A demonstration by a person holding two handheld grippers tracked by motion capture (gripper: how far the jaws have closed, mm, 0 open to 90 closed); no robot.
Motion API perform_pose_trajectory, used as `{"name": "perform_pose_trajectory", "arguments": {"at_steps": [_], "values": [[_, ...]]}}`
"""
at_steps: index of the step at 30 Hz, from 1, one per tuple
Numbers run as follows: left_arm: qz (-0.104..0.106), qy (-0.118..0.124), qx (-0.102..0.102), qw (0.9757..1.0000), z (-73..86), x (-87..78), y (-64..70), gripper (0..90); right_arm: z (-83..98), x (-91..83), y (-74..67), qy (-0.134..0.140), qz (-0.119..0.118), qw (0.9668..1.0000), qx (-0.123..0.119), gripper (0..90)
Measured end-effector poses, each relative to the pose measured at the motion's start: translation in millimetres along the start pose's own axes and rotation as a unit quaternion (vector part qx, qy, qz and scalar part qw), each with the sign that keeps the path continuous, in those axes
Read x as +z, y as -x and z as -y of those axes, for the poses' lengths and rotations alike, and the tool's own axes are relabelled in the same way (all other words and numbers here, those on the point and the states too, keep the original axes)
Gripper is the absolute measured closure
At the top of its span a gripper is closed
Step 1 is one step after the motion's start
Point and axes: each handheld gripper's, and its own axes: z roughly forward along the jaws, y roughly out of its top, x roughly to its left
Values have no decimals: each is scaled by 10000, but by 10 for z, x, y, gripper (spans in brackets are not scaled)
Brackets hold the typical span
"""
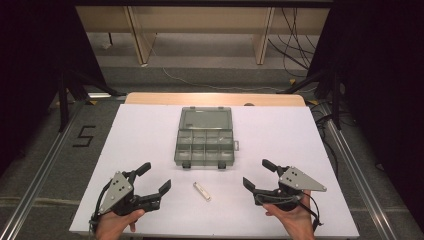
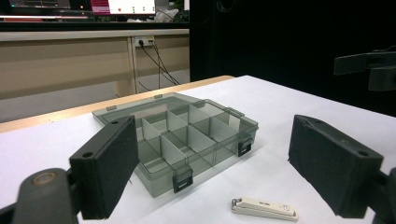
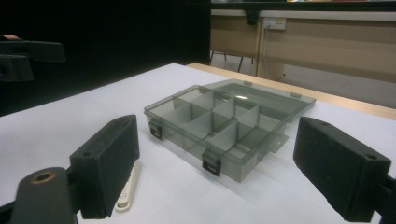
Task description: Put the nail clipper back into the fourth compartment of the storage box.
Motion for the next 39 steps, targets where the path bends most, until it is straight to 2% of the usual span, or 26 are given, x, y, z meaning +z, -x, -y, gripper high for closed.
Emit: {"name": "perform_pose_trajectory", "arguments": {"at_steps": [2,4,8,10,18,19,20,21,22,23,24,25,28,29,30,33,35,36,38,39], "values": [[2,-2,-5,10000,0,0,0,156,0,2,-1,5,17,10000,-4,155],[5,-2,-3,10000,0,0,1,156,-7,-4,0,-150,-32,9999,-47,155],[-3,-6,5,10000,-1,-4,5,156,-4,7,-10,-113,89,9999,-51,155],[2,-7,-3,10000,-2,-7,7,156,-9,12,-9,-193,20,9998,-101,156],[-5,-3,-6,10000,-1,-8,7,156,-39,31,-31,-293,24,9995,-136,156],[-9,-4,-3,10000,-1,-7,7,156,-48,40,-40,-332,-62,9994,-89,155],[-10,-9,1,10000,0,-6,5,156,-62,44,-49,-381,-14,9992,-151,155],[-16,-14,4,10000,1,-4,5,156,-98,58,-68,-458,18,9983,-352,155],[-16,-14,9,10000,2,-4,5,156,-112,70,-75,-504,4,9979,-411,156],[-20,-19,17,10000,1,-4,4,156,-119,94,-80,-462,-62,9981,-413,156],[-21,-19,19,10000,1,-4,5,156,-130,104,-91,-531,-113,9978,-370,156],[-19,-19,11,10000,2,-4,6,156,-147,109,-87,-602,-93,9971,-458,157],[-24,-16,19,10000,1,-3,3,156,-160,147,-93,-667,-120,9966,-475,158],[-25,-13,11,10000,2,-1,3,156,-176,178,-100,-780,-147,9956,-492,158],[-27,-17,10,10000,3,-1,3,156,-178,205,-109,-750,-178,9957,-509,158],[-29,-22,18,10000,2,-2,4,156,-199,261,-138,-935,-319,9933,-600,157],[-25,-10,13,10000,-1,-4,5,156,-205,278,-149,-937,-313,9934,-584,157],[-33,-8,3,10000,0,-6,3,156,-226,299,-143,-1007,-405,9919,-658,157],[-39,-5,4,10000,1,-6,1,156,-230,321,-147,-995,-448,9920,-637,157],[-39,-5,3,10000,1,-5,1,156,-249,351,-143,-1113,-462,9903,-686,157]]}}
